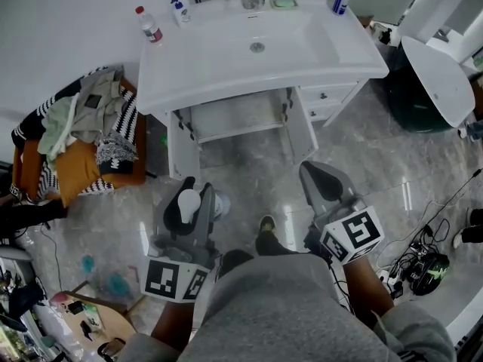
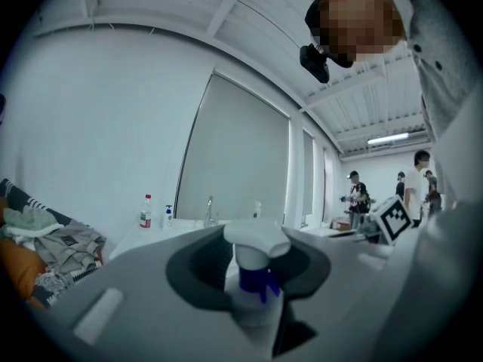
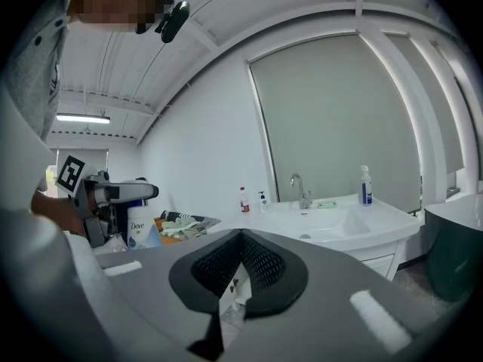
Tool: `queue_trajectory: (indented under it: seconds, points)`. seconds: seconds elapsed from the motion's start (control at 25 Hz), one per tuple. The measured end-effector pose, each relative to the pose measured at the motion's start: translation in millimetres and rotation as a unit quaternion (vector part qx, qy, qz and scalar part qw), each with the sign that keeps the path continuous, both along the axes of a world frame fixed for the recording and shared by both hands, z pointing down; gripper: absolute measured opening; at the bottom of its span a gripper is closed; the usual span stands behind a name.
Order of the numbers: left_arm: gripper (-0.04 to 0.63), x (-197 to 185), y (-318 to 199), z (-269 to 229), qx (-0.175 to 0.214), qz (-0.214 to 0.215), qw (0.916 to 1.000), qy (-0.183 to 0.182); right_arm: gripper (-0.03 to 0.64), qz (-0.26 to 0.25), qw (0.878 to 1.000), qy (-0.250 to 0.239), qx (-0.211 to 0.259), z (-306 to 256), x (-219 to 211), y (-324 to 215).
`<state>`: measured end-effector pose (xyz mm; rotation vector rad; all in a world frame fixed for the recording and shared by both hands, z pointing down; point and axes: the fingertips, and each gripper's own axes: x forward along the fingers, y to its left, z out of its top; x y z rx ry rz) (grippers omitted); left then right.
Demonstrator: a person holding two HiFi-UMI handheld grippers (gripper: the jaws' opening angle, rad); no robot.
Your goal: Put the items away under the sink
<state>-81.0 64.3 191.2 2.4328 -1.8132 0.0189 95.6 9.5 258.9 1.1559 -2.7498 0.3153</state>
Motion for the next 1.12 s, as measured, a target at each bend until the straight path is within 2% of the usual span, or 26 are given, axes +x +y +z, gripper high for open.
queue_trajectory:
  seconds: [1.12]
  points:
    - [0.121, 16, -4, -1, 0.003, -0.002, 1.0, 0.001, -0.006, 0.0, 1.0, -0.013, -0.003, 3, 11, -3]
